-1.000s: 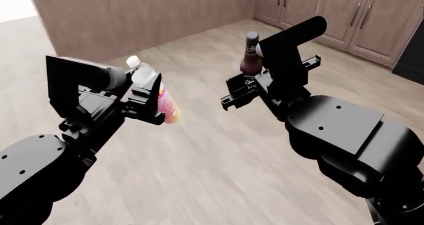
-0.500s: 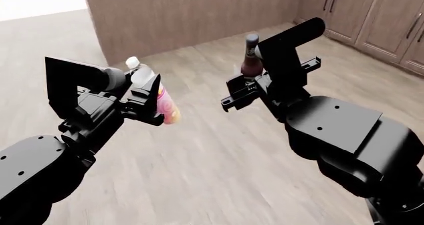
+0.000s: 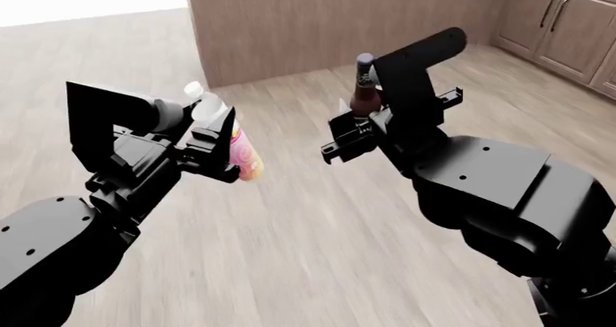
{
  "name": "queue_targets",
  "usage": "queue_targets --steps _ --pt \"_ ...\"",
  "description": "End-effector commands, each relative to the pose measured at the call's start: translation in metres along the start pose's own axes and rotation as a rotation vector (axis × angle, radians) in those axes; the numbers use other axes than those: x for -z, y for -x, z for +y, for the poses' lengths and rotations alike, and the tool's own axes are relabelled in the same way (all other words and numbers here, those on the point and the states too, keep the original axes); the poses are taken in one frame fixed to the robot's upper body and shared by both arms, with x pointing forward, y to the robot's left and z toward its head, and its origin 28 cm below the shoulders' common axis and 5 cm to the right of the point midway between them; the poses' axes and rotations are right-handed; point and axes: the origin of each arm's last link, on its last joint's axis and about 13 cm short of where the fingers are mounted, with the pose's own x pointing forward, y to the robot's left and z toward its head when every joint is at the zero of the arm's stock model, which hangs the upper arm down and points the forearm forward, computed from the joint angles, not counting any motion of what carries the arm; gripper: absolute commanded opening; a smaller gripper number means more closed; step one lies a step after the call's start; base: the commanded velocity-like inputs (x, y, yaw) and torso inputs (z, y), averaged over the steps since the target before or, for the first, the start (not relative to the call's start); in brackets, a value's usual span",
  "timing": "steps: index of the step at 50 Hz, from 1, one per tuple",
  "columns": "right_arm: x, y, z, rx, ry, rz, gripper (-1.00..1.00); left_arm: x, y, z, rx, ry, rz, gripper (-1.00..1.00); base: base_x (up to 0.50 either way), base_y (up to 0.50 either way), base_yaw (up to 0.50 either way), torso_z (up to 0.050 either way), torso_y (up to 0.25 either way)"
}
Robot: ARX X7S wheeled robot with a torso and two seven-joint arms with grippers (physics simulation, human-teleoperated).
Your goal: Move the drinks to the dining counter.
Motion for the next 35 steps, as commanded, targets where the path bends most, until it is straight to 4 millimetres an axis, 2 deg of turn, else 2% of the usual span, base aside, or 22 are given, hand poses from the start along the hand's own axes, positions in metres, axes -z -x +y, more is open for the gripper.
queue_targets --steps 1,35 --pt "-0.0013 -0.0014 -0.0029 -0.004 -0.059 0.005 -1.0 -0.0027 0.0017 0.0013 -0.013 0.002 -0.023 -1.0 -0.55 -0.04 0.0 0.0 0.0" --pt "-0.0047 0.0001 -0.0032 0.001 -0.093 -0.048 -1.0 -0.0049 0.0006 0.0015 -0.009 0.001 -0.025 -1.0 -0.54 -0.02 0.0 0.001 0.002"
